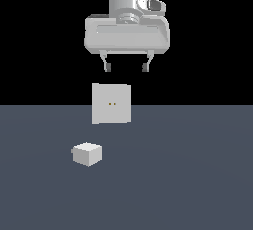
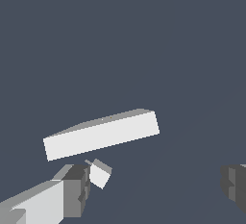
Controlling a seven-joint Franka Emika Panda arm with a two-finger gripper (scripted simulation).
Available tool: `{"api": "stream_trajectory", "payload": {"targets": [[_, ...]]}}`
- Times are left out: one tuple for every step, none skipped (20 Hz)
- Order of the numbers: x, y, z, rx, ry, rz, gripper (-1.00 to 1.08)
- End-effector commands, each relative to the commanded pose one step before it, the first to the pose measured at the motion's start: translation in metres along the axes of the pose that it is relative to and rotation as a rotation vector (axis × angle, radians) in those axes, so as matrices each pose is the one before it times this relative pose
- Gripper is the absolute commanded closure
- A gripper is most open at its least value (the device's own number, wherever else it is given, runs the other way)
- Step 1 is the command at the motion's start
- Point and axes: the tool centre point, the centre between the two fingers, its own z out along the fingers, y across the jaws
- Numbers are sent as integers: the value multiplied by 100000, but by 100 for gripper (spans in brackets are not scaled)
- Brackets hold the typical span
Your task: Plug the charger into the wall socket.
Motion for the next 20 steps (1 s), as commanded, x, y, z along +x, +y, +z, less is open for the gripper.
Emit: {"api": "stream_trajectory", "payload": {"targets": [[0, 1, 0, 0, 0, 0, -92], [-4, -5, 9, 7, 13, -68, -92], [-13, -28, 24, 27, 41, -224, -92], [-21, -33, 42, 43, 64, -350, -92], [-30, -52, 58, 61, 92, -500, -92], [-39, -65, 74, 78, 117, -640, -92], [-47, -80, 91, 96, 143, -781, -92], [-56, -94, 107, 113, 168, -920, -92], [-64, -108, 123, 130, 194, -1058, -92], [-73, -121, 139, 146, 218, -1193, -92], [-81, -135, 154, 163, 243, -1328, -92], [-89, -149, 170, 180, 268, -1462, -92], [-97, -162, 185, 196, 291, -1591, -92], [-105, -175, 200, 212, 315, -1721, -92], [-113, -188, 214, 227, 338, -1845, -92], [-120, -200, 229, 242, 360, -1968, -92], [-128, -212, 243, 257, 382, -2088, -92], [-135, -224, 256, 272, 403, -2205, -92], [-142, -236, 269, 286, 424, -2319, -92], [-149, -246, 282, 300, 444, -2427, -92]]}}
